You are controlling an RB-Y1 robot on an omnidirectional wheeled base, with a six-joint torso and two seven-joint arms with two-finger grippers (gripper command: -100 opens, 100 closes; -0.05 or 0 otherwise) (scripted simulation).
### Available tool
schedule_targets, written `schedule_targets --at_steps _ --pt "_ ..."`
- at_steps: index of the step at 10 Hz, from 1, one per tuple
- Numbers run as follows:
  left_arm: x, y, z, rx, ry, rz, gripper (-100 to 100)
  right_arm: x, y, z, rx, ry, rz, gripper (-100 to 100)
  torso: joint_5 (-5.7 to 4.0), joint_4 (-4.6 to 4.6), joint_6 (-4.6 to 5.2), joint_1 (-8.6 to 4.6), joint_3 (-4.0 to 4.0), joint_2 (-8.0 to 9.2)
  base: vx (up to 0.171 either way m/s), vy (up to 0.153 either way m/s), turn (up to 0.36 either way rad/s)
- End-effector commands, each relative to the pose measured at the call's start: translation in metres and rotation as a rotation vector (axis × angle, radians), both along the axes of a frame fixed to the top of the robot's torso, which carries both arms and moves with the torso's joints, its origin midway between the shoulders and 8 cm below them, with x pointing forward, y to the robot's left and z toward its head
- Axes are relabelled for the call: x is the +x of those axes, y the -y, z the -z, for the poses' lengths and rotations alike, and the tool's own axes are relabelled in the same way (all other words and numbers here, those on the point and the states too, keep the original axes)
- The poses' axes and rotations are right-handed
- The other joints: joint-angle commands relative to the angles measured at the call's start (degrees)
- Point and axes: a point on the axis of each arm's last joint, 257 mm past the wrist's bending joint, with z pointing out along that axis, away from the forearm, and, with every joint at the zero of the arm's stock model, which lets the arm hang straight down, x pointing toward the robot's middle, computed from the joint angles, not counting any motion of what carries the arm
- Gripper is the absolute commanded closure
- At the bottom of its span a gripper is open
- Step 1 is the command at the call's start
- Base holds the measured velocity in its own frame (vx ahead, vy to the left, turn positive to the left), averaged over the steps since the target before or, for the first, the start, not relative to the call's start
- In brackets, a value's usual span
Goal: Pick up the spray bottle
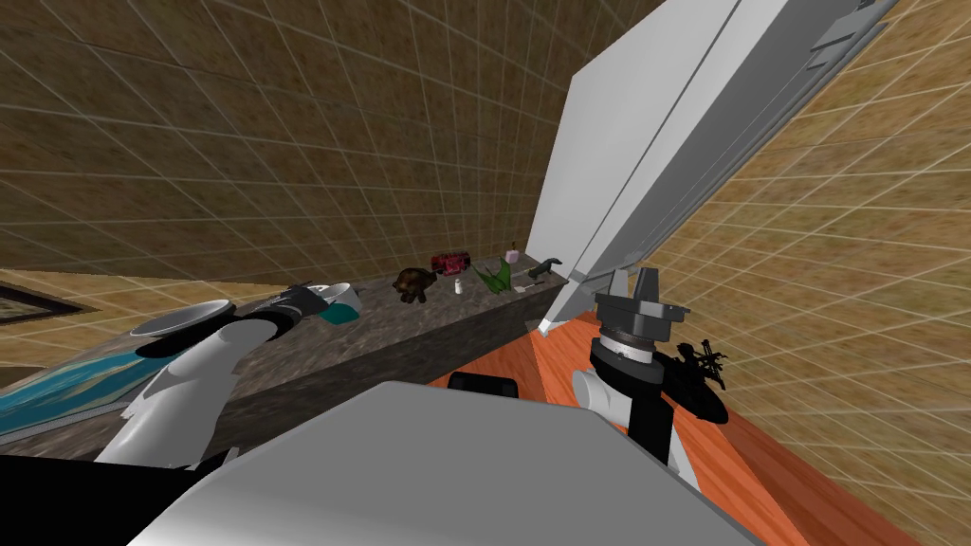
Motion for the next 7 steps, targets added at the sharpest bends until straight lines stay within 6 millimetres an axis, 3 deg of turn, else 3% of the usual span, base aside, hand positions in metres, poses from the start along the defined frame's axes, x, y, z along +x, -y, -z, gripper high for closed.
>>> schedule_targets --at_steps 1,3,4,6,7 --pt "-0.010 -0.020 -0.011 0.015 0.014 -0.030 -100 0.000 0.000 0.000 0.000 0.000 0.000 0 0.00 0.00 0.00 0.00 0.00 0.00 0.015 -0.053 -0.080" --pt "-0.010 -0.019 -0.007 0.004 0.024 -0.017 -100 0.000 0.000 0.000 0.000 0.000 0.000 0 -0.03 -0.01 0.00 -0.14 -0.03 -0.04 0.010 -0.041 -0.007" --pt "-0.022 -0.040 -0.017 0.016 0.036 -0.055 -100 0.000 0.000 0.000 0.000 0.000 0.000 0 -0.02 -0.01 0.00 -0.07 -0.01 -0.02 0.023 -0.060 -0.064" --pt "-0.021 -0.040 -0.013 0.011 0.040 -0.046 -100 0.000 0.000 0.000 0.000 0.000 0.000 0 -0.04 -0.01 -0.01 -0.15 -0.04 -0.06 0.013 -0.037 -0.012" --pt "-0.021 -0.040 -0.013 0.014 0.040 -0.045 100 0.000 0.000 0.000 0.000 0.000 0.000 0 -0.02 -0.01 0.00 -0.05 -0.02 -0.03 0.000 -0.006 -0.002"
